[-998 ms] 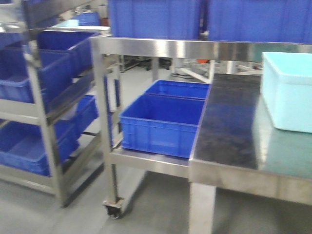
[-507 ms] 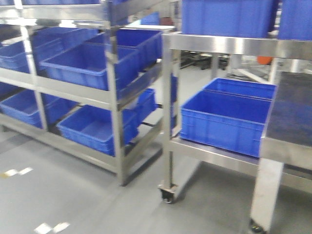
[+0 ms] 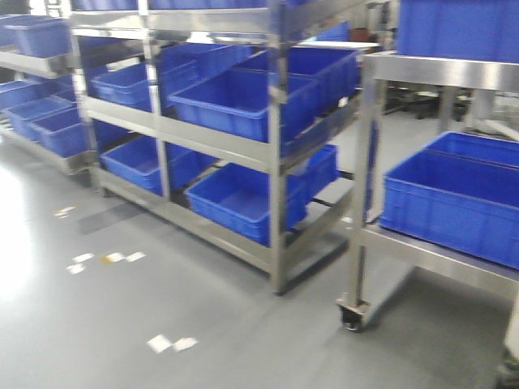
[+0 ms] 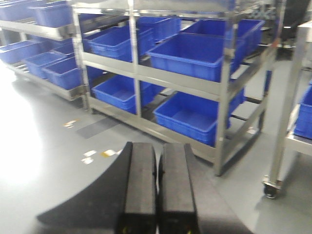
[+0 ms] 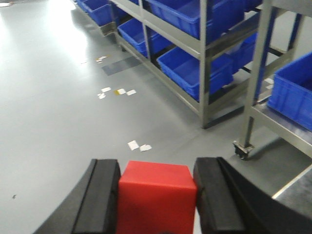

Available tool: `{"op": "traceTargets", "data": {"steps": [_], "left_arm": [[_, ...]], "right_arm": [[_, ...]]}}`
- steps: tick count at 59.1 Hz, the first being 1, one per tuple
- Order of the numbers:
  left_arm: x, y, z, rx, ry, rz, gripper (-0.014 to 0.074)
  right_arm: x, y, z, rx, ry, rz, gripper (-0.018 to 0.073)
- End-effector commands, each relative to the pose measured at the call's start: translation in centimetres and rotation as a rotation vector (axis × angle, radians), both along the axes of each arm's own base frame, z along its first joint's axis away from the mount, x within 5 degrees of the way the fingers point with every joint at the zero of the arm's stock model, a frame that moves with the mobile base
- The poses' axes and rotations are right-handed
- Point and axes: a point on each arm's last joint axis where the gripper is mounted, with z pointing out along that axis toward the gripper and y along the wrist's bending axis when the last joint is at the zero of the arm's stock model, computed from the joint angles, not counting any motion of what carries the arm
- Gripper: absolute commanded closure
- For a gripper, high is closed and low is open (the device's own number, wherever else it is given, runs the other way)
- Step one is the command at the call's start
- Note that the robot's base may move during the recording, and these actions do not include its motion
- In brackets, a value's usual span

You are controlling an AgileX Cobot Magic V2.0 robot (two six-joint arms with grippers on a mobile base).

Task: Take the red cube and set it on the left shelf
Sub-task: 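Drive the base away from the table holding the cube in the right gripper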

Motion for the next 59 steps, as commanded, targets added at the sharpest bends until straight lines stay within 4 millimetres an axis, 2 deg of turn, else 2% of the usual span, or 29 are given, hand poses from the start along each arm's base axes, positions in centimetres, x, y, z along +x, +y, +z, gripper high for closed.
{"op": "traceTargets", "data": {"steps": [1,59], "left_arm": [[-0.02,-0.01,0.10,-0.008,-0.080,-0.001,0.0495],[-0.02,-0.01,0.10,-0.008,-0.080,-0.001,0.0495]], "right_arm": [[0.01,-0.03,1.61,0.030,-0.107,-0.003,0.0503],[0.01,-0.03,1.61,0.030,-0.107,-0.003,0.0503]]}}
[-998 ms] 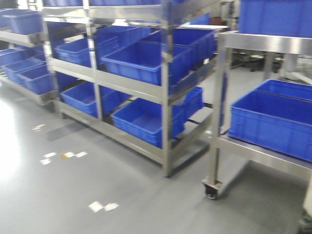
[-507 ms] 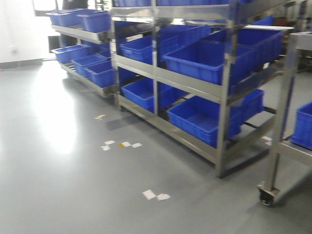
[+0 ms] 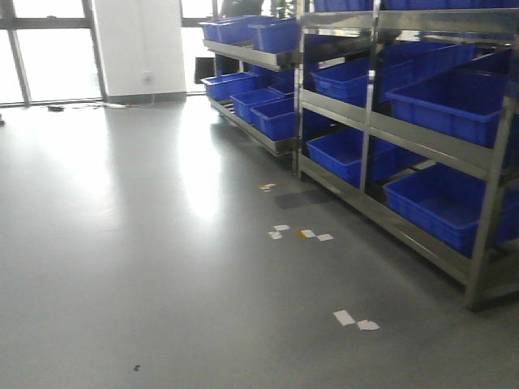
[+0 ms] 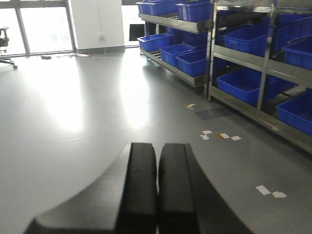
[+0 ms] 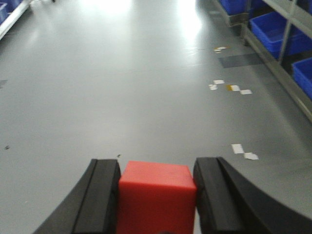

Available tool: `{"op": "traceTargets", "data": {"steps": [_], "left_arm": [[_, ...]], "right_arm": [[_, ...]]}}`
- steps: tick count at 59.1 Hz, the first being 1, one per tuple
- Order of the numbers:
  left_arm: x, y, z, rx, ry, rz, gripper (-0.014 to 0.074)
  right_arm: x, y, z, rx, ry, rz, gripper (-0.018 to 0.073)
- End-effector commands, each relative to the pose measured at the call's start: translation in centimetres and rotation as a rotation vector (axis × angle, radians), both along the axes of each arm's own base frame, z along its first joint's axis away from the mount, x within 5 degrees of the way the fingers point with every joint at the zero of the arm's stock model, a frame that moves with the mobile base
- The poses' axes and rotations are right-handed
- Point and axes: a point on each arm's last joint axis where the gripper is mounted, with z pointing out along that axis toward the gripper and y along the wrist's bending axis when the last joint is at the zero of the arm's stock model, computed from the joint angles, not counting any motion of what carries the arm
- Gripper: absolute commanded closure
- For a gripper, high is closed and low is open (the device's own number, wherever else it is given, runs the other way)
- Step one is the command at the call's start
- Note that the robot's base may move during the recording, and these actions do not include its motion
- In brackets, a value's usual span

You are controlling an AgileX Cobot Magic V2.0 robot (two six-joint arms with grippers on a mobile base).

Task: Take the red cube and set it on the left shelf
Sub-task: 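Drive the base away from the table holding the cube in the right gripper, then drive the base across the room and turn toward the blue-bin shelf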

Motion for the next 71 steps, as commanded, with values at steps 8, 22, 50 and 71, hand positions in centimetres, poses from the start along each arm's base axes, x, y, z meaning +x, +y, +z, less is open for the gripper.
{"op": "traceTargets", "data": {"steps": [8,22,50,71], "left_arm": [[-0.02,-0.01,0.10,-0.008,-0.080,-0.001,0.0495],[-0.02,-0.01,0.10,-0.008,-0.080,-0.001,0.0495],[-0.02,-0.01,0.10,-0.008,-0.080,-0.001,0.0495],[-0.02,-0.01,0.10,-0.008,-0.080,-0.001,0.0495]], "right_arm": [[0.01,-0.03,1.62,0.030,-0.107,-0.003,0.0503],[0.01,-0.03,1.62,0.030,-0.107,-0.003,0.0503],[0.01,-0.03,1.62,0.030,-0.107,-0.003,0.0503],[0.01,-0.03,1.62,0.030,-0.107,-0.003,0.0503]]}}
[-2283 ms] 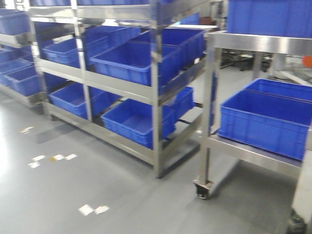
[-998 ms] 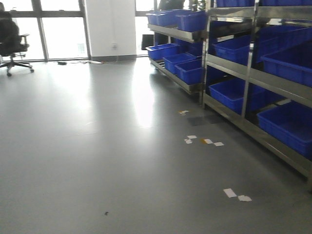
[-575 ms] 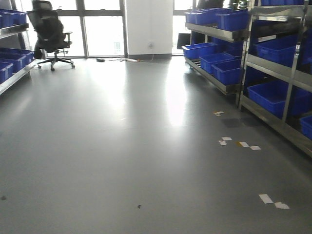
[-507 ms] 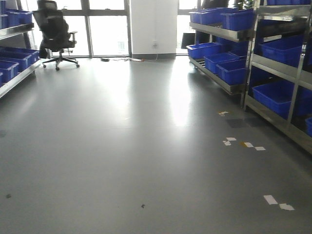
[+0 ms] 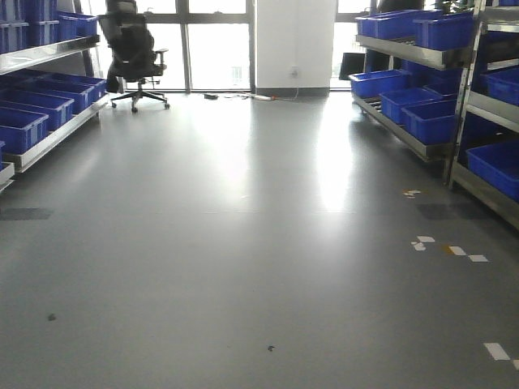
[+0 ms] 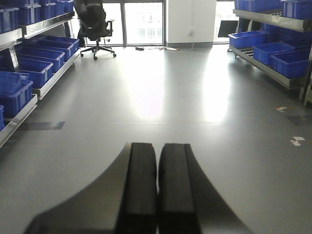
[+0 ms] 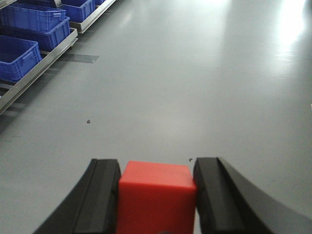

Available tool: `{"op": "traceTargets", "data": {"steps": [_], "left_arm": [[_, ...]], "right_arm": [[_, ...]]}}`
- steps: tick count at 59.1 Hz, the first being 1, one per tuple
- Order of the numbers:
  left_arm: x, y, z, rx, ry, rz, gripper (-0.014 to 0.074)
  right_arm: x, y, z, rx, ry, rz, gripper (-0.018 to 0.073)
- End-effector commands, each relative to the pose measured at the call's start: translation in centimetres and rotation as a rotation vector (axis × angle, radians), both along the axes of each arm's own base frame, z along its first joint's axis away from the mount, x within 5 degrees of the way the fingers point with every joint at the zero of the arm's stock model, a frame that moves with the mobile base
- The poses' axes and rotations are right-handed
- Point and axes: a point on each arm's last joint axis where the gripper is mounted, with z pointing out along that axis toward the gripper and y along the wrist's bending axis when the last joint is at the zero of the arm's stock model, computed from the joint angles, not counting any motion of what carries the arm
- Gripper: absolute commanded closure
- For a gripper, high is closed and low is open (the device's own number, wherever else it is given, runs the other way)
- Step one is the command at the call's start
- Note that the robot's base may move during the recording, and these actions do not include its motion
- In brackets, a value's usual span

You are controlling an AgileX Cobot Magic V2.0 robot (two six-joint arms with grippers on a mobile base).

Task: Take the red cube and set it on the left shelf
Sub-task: 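Drive the base across the room and turn toward the blue-bin shelf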

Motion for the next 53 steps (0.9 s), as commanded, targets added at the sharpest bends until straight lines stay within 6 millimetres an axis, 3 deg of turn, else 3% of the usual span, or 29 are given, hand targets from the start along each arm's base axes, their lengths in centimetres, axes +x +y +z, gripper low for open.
{"op": "traceTargets", "data": {"steps": [1,53], "left_arm": [[-0.02,-0.01,0.10,-0.008,-0.080,-0.001,0.0495],[-0.02,-0.01,0.10,-0.008,-0.080,-0.001,0.0495]], "right_arm": [[0.01,-0.03,1.62,0.030,-0.107,-0.003,0.0503],[0.01,-0.03,1.62,0.030,-0.107,-0.003,0.0503]]}}
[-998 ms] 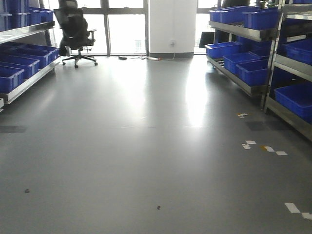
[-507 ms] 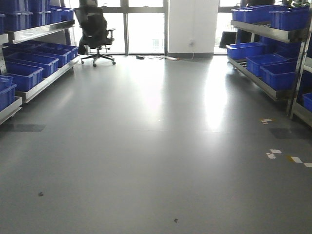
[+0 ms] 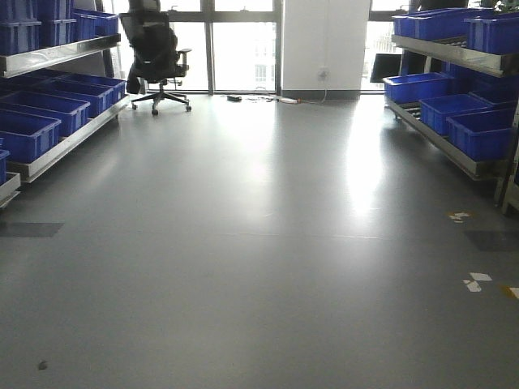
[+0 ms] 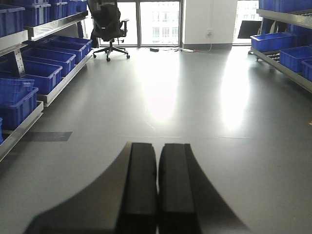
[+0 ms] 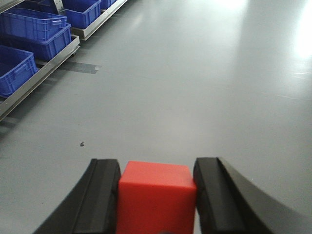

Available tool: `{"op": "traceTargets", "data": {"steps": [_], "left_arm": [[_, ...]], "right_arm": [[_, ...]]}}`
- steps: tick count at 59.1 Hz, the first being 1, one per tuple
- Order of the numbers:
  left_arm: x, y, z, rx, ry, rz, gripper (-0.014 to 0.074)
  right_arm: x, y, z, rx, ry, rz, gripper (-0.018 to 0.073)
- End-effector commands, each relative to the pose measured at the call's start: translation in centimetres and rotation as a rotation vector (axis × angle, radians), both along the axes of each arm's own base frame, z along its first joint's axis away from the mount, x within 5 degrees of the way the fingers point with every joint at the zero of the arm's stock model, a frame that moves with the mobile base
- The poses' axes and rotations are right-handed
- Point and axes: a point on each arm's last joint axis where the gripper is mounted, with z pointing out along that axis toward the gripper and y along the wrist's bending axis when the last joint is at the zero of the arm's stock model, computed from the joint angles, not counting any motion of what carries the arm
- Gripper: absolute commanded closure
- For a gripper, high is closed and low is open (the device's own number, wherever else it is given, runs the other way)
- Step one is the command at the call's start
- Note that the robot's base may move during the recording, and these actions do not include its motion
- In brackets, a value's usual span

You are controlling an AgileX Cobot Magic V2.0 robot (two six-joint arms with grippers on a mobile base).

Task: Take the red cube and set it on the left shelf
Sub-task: 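Drive the base across the room and turn toward the blue-bin shelf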

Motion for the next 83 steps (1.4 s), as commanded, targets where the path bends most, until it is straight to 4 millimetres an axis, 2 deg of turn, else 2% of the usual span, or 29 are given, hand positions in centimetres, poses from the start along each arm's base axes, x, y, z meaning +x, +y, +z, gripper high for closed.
{"op": "traceTargets", "data": {"steps": [1,83], "left_arm": [[-0.02,-0.01,0.10,-0.008,-0.080,-0.001,0.0495],[-0.02,-0.01,0.10,-0.008,-0.080,-0.001,0.0495]], "right_arm": [[0.01,-0.03,1.63,0.031,-0.109,-0.003,0.0503],[0.01,-0.03,1.63,0.031,-0.109,-0.003,0.0503]]}}
